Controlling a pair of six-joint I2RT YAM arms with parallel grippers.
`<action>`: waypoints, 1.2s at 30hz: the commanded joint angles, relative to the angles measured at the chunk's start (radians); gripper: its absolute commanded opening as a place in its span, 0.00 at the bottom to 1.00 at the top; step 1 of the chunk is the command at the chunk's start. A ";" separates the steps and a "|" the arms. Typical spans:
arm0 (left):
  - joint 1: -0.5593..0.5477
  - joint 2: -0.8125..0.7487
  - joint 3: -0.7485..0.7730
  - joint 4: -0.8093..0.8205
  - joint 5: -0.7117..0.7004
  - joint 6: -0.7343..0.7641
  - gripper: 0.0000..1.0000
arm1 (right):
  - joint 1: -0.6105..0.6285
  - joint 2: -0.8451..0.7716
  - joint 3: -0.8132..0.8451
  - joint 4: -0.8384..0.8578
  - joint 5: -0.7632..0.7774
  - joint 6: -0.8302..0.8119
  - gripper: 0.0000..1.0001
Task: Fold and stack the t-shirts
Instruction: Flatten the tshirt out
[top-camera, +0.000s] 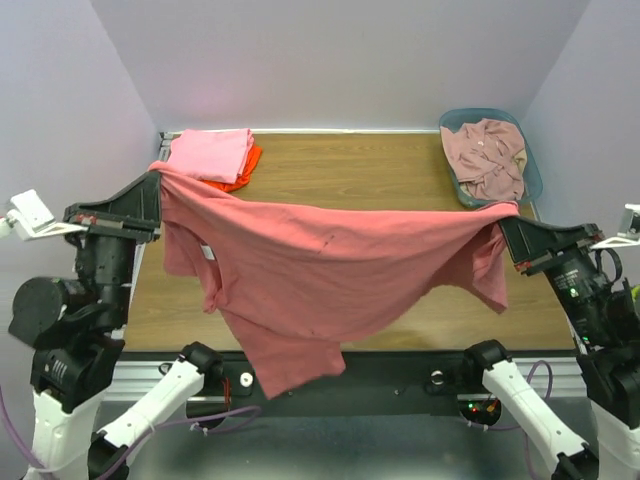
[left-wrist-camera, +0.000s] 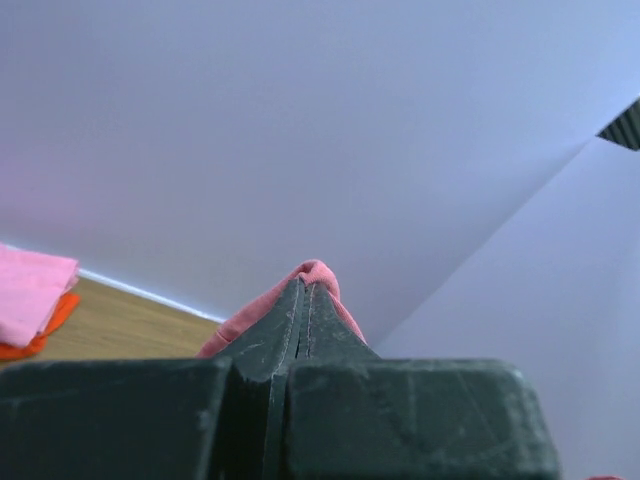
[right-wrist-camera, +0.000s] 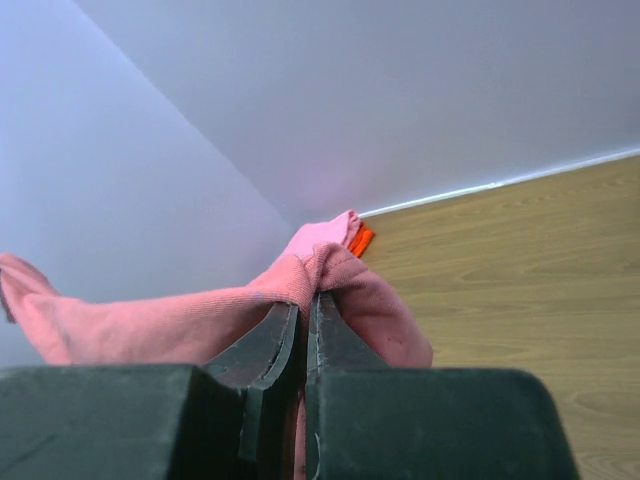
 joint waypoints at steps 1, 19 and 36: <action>0.001 0.183 -0.007 0.015 -0.171 -0.001 0.00 | 0.000 0.075 -0.075 0.000 0.143 0.003 0.01; 0.230 1.063 0.139 -0.123 -0.118 -0.084 0.86 | -0.023 0.833 -0.195 0.046 0.606 -0.132 1.00; 0.011 0.782 -0.552 0.233 0.112 -0.128 0.86 | -0.022 0.665 -0.605 0.222 0.150 -0.056 1.00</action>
